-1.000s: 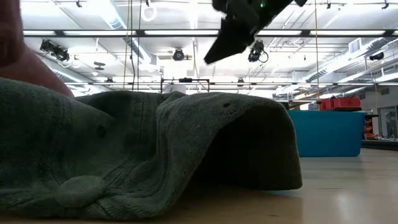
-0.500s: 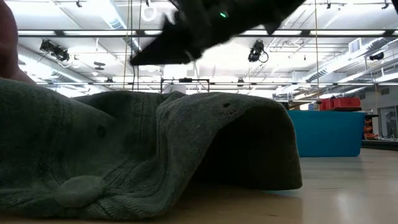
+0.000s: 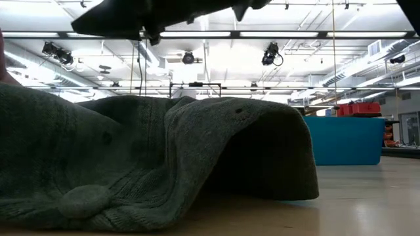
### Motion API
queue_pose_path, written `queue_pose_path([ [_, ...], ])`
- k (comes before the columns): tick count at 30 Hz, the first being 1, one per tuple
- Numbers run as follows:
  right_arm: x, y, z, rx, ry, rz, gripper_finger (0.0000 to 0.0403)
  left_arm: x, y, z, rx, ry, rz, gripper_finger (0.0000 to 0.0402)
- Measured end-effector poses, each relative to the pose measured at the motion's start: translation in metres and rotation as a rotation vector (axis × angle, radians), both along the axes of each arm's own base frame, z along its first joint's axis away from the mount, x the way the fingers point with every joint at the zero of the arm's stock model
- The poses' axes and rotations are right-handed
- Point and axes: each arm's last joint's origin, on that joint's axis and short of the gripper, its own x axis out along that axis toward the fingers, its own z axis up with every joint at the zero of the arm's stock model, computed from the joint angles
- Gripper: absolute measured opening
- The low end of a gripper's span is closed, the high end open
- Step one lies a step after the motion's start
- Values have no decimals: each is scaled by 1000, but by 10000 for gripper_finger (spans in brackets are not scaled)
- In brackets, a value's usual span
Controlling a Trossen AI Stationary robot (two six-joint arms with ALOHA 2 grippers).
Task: Pick & Place hat
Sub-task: Put the red cap into the yellow bin
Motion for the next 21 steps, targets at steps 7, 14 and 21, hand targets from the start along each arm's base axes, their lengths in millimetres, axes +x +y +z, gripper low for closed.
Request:
queue_pose_path([
  [7,4,-14,-6,-3,30,-29,2,-8,-8,-9,140,-29,6,16],
  [14,10,-15,-8,164,-5,115,2,-4,-4,-12,147,-10,36,91],
  [21,18,8,-24,180,-36,160,1,6,9,-11,282,-102,-35,106],
])
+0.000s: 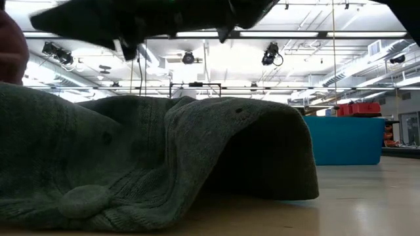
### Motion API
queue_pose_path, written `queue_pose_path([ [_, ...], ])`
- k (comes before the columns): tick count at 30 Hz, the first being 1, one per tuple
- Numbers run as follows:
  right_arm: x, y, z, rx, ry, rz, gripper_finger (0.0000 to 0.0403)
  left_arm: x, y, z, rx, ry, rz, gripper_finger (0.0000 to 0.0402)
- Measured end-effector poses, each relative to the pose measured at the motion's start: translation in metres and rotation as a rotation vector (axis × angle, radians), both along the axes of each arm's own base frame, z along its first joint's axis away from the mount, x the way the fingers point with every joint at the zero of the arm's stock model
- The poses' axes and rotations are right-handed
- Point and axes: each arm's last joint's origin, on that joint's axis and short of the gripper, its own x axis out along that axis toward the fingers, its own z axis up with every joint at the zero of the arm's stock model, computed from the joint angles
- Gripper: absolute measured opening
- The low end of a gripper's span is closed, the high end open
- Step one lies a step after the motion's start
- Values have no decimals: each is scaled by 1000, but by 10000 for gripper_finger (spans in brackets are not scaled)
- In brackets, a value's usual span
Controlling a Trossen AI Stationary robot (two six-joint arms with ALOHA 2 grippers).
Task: Pick & Place hat
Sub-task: Put the red cap into the yellow bin
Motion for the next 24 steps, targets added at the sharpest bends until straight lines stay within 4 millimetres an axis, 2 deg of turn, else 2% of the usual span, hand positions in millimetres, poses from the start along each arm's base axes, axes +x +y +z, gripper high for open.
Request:
queue_pose_path([
  [4,7,1,4,-24,-22,0,1,4,5,1,-51,44,37,95],
  [8,8,0,7,-35,-42,1,1,7,3,9,-94,12,39,88],
  [11,8,-4,7,-37,-39,-6,1,9,2,20,-114,-33,54,82],
  [15,7,-9,-1,-43,47,-19,1,9,1,39,-150,-92,53,76],
  [18,7,-6,-1,-56,41,-9,1,7,2,49,-142,-140,76,71],
  [21,6,-5,-3,-60,60,-4,1,11,-9,47,-203,-207,68,64],
  [24,7,-9,-2,-66,57,-11,1,24,-33,30,-292,-296,-5,54],
])
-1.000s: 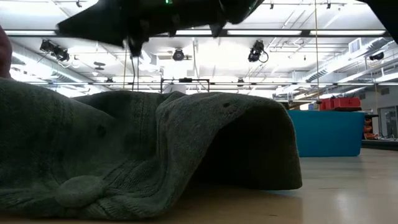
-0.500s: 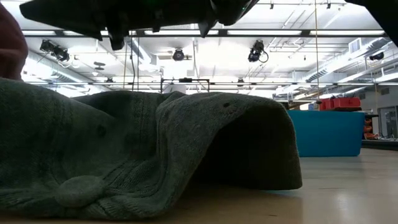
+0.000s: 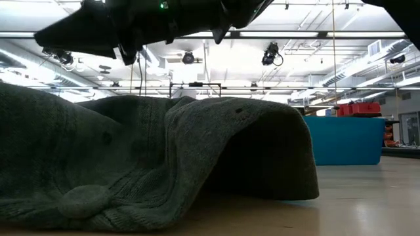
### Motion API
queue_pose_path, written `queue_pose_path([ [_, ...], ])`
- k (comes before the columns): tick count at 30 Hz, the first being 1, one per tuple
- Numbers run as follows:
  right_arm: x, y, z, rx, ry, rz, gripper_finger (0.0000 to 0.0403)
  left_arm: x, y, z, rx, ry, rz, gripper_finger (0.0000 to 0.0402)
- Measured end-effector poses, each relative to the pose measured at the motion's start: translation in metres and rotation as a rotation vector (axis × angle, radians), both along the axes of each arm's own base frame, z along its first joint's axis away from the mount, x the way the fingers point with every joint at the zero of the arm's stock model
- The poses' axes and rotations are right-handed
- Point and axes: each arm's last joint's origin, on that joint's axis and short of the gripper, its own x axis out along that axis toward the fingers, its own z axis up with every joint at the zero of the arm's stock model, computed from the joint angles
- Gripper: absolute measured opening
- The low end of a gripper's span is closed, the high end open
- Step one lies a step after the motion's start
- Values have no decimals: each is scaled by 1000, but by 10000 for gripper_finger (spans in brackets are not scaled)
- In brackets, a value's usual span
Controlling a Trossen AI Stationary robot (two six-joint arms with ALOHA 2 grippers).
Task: Pick & Place hat
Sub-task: Put the red cap into the yellow bin
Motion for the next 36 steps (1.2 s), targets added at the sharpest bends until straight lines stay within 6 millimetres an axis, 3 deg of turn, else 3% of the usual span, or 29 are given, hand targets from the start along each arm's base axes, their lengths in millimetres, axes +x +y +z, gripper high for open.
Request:
queue_pose_path([
  [3,0,-7,-3,-8,27,-12,1,12,-30,-26,-45,-66,-87,40],
  [5,1,-11,-3,-9,33,-21,1,14,-44,-49,-41,-12,-108,29],
  [10,0,-18,-6,-29,74,-29,1,-1,-65,-90,-61,326,-19,6],
  [14,-6,-23,9,-51,102,-44,2,-17,-75,-103,4,417,44,4],
  [18,-24,-28,42,-122,163,-77,2,-36,-76,-104,72,468,169,6],
  [22,-54,-33,84,-218,240,-118,2,-50,-76,-105,130,460,267,3],
  [26,-97,-42,149,-285,204,-185,2,-55,-76,-128,110,450,294,3],
  [31,-167,-56,226,-288,95,-266,2,-58,-69,-177,33,420,265,3],
  [33,-194,-61,247,-270,73,-275,2,-56,-67,-186,-8,410,253,3],
  [36,-226,-65,260,-239,84,-282,2,-51,-70,-179,-30,395,203,3],
])
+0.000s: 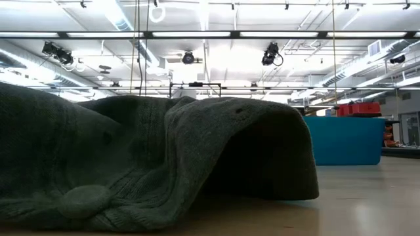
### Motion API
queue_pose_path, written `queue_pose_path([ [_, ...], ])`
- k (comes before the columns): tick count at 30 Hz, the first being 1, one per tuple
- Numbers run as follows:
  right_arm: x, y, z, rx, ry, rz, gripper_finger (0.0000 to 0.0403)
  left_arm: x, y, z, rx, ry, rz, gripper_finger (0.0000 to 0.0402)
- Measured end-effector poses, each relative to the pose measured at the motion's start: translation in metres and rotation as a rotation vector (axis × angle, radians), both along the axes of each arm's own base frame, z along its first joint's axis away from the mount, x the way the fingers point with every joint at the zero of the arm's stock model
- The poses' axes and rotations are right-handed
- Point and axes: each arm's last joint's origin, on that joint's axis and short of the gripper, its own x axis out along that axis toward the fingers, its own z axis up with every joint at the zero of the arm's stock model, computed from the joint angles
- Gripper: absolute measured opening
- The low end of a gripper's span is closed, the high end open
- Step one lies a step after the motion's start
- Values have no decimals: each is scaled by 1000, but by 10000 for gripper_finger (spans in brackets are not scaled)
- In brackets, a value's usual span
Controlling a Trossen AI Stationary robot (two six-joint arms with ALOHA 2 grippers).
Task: Pick & Place hat
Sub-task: Put the red cap into the yellow bin, then put the top black cap into the blue bin
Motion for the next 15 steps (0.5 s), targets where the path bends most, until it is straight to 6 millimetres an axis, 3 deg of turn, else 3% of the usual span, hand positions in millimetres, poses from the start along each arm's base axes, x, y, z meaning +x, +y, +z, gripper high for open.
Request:
queue_pose_path([
  [4,-26,-4,0,36,16,-16,2,4,-6,41,49,21,-26,3],
  [10,-37,-7,-25,44,67,-85,2,2,-3,112,199,-3,-16,3],
  [15,-39,-4,-52,74,168,-105,2,17,6,143,365,-275,-151,3],
])
